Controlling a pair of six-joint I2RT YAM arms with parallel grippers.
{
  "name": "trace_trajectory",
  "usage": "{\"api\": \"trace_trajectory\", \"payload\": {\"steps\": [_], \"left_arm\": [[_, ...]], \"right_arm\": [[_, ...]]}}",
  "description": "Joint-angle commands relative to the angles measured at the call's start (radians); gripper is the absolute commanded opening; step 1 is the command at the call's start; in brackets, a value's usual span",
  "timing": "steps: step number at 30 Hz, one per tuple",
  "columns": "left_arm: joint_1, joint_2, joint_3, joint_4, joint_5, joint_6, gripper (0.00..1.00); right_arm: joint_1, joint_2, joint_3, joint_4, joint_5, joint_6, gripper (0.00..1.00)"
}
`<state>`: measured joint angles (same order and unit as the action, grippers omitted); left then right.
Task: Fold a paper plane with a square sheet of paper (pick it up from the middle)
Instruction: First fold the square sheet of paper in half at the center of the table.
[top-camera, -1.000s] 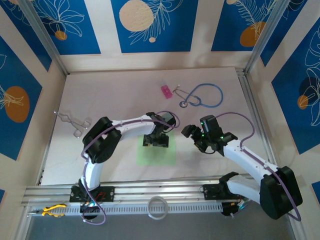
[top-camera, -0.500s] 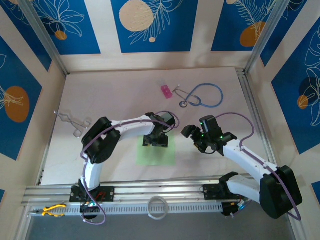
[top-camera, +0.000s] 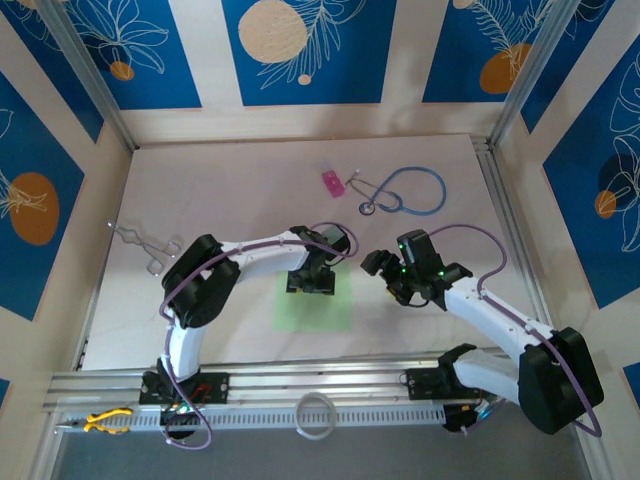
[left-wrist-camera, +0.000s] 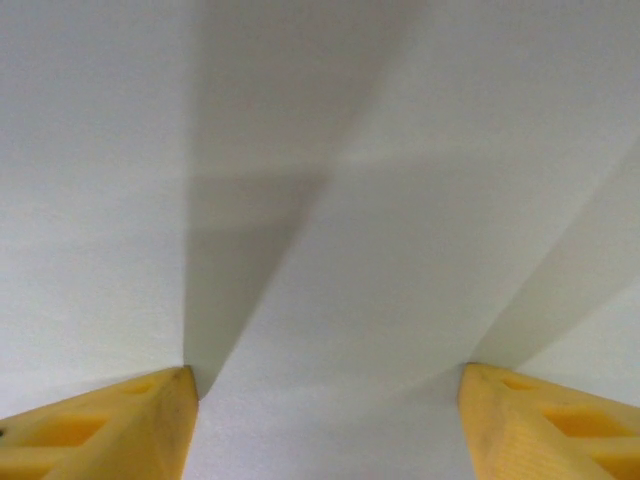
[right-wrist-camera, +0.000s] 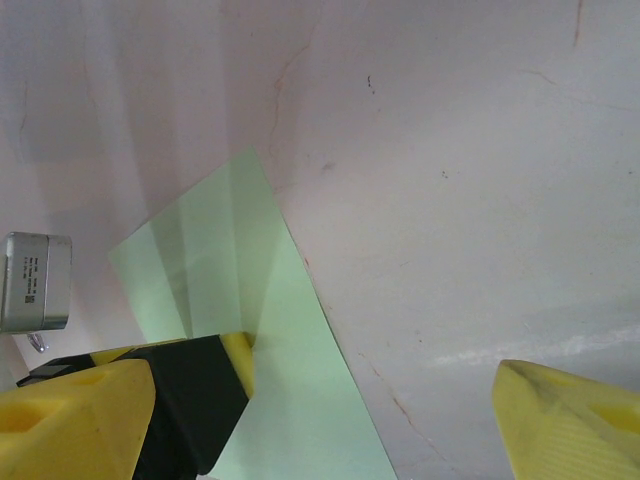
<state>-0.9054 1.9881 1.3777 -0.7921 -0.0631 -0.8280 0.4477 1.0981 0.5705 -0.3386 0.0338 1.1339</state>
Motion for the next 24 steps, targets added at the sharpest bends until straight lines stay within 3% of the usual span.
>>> {"api": "trace_trajectory", "payload": {"steps": [1, 10, 15, 24], "left_arm": [[-0.007, -0.017, -0.023, 0.028, 0.017, 0.014, 0.65], [-0.007, -0.011, -0.013, 0.014, 0.012, 0.022, 0.61], [-0.008, -0.031, 0.003, -0.008, -0.015, 0.027, 0.71], [-0.007, -0.037, 0.029, -0.016, -0.007, 0.017, 0.79]], "right_arm": [[0.007, -0.003, 0.029, -0.027, -0.001, 0.008, 0.88], [0.007, -0.006, 0.028, -0.030, 0.000, 0.011, 0.88], [0.008, -0.007, 0.032, -0.031, 0.003, 0.007, 0.88], [0.008, -0.001, 0.030, -0.025, -0.002, 0.005, 0.88]]}}
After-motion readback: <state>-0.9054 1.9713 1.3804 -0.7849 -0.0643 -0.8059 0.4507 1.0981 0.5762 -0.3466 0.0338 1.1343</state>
